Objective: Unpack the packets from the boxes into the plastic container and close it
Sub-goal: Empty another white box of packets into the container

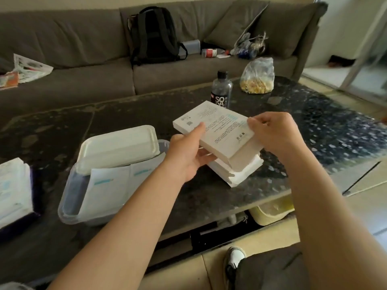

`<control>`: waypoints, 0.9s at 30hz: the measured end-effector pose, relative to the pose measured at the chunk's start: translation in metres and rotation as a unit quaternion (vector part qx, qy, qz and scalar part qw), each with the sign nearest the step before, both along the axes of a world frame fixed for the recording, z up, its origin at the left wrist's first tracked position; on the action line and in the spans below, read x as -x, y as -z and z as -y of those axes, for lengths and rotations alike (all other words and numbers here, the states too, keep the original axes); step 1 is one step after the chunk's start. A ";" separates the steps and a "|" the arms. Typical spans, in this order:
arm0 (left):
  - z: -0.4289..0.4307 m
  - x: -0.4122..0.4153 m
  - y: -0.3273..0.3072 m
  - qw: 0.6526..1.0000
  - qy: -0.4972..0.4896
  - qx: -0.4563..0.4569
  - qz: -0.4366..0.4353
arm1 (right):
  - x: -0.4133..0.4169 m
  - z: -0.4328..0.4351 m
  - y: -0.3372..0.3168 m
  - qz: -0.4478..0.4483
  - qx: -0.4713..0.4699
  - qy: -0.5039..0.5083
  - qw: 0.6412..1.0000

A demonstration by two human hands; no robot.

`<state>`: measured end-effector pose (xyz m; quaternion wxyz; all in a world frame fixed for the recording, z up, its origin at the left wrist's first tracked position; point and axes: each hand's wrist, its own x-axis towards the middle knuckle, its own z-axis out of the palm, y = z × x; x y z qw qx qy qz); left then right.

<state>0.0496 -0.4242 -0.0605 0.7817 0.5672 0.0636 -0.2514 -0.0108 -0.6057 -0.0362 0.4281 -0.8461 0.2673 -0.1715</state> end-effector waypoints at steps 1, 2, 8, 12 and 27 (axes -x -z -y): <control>0.005 -0.001 0.003 1.000 -0.001 -0.017 0.000 | 0.000 0.007 0.005 -0.016 0.019 -0.005 1.000; 0.010 -0.001 0.006 0.999 -0.003 -0.039 0.006 | 0.001 0.013 0.010 -0.028 0.031 -0.009 0.999; 0.026 -0.005 0.029 0.986 -0.044 -0.152 0.061 | -0.005 0.032 0.038 -0.069 0.055 -0.019 0.996; 0.028 -0.009 0.039 0.977 -0.050 -0.189 0.080 | -0.010 0.028 0.048 -0.114 0.080 -0.037 0.990; 0.037 -0.016 0.054 0.959 -0.050 -0.267 0.081 | -0.030 0.024 0.062 -0.172 0.102 -0.042 0.979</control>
